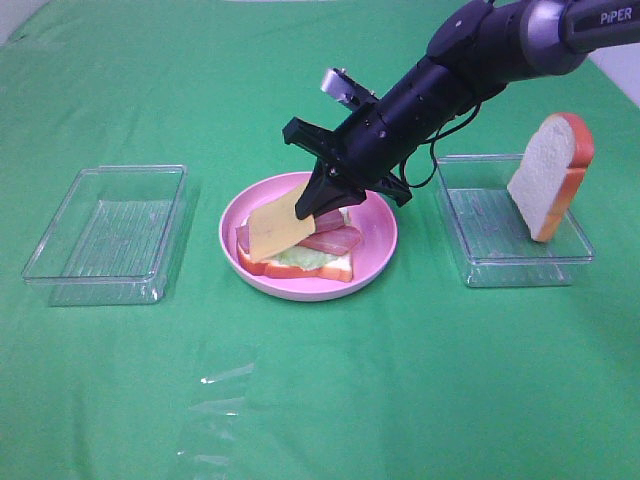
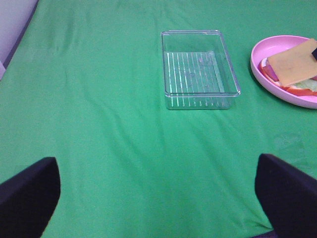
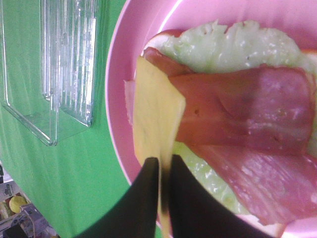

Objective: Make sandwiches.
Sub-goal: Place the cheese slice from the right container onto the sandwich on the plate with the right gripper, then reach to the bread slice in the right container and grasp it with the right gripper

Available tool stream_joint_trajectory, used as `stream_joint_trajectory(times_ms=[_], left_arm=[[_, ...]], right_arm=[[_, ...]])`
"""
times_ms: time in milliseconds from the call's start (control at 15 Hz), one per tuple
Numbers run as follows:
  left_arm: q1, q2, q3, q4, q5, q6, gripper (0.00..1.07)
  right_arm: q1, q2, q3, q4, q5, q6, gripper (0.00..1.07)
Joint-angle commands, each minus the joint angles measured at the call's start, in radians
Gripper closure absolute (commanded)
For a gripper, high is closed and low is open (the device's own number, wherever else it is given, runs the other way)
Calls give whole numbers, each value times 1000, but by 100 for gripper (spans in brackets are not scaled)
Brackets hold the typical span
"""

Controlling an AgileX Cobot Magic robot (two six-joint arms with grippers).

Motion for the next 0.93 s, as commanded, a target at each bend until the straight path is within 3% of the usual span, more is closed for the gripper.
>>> stream_joint_trajectory(times_ms=[67,133,200,400,733,933], left_arm=[[2,-21,0,2,-6,-3,7],[2,-21,0,2,-6,-3,7],[2,-21,0,2,-6,-3,7],[2,-21,0,2,-6,-3,7],[2,-21,0,2,-6,-3,7],[2,-21,0,2,-6,-3,7]], right_arm=[[-2,-28,-5,-47,-5,10,52],[-2,-43,-16,-94,0,15,24],[-2,-57,-35,-146,3,19,8],[-2,-103,-120,-292,80,145,9],[-9,-142,-441,-730,366,403,9],[-94,-142,-510,-776,449,430,9]])
